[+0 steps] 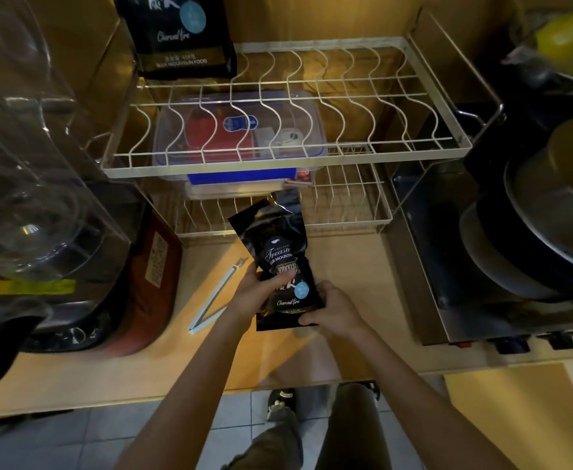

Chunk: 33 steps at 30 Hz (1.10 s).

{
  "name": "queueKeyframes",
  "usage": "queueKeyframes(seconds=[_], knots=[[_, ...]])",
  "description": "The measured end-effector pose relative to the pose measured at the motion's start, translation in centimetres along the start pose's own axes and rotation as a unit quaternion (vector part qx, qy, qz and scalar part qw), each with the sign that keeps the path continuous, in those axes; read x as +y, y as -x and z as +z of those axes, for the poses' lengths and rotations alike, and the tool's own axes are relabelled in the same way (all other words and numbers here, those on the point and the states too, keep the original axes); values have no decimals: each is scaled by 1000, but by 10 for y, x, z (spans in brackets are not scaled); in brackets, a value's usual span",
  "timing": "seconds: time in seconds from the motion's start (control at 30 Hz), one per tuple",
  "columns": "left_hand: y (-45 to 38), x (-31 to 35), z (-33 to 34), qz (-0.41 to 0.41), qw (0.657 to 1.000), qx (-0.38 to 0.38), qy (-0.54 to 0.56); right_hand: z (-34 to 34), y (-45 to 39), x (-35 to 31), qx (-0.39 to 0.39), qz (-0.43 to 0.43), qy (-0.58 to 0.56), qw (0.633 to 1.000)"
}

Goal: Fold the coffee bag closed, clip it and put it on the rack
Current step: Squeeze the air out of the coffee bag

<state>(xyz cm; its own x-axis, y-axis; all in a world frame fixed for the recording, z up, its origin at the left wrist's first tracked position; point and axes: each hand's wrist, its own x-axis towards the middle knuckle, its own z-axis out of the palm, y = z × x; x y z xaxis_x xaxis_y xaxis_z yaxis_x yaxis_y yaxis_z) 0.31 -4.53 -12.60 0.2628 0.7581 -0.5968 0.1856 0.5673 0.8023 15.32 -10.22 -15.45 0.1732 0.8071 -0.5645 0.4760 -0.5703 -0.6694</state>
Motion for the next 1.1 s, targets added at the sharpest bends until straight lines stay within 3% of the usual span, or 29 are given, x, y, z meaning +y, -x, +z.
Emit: queueKeyframes(seconds=[0.17, 0.3, 0.47, 0.67, 0.9, 1.0, 1.1], knots=[[0, -3, 3, 42, 999, 23, -1, 14, 4, 7, 75, -37, -23, 996], [6, -12, 2, 134, 990, 27, -35, 22, 7, 10, 117, -72, -94, 986], [15, -21, 4, 253, 962, 19, -99, 26, 16, 6, 116, -124, -175, 970], [19, -23, 4, 226, 970, 38, -76, 18, 22, 5, 88, -157, -201, 963], [38, 22, -16, 236, 967, 58, 77, 12, 15, 15, 71, -143, -203, 966], [51, 46, -20, 276, 958, 71, 29, 16, 13, 20, 89, -138, -193, 967], [63, 72, -17, 323, 926, 105, -164, 18, 12, 23, 111, -148, -156, 970]])
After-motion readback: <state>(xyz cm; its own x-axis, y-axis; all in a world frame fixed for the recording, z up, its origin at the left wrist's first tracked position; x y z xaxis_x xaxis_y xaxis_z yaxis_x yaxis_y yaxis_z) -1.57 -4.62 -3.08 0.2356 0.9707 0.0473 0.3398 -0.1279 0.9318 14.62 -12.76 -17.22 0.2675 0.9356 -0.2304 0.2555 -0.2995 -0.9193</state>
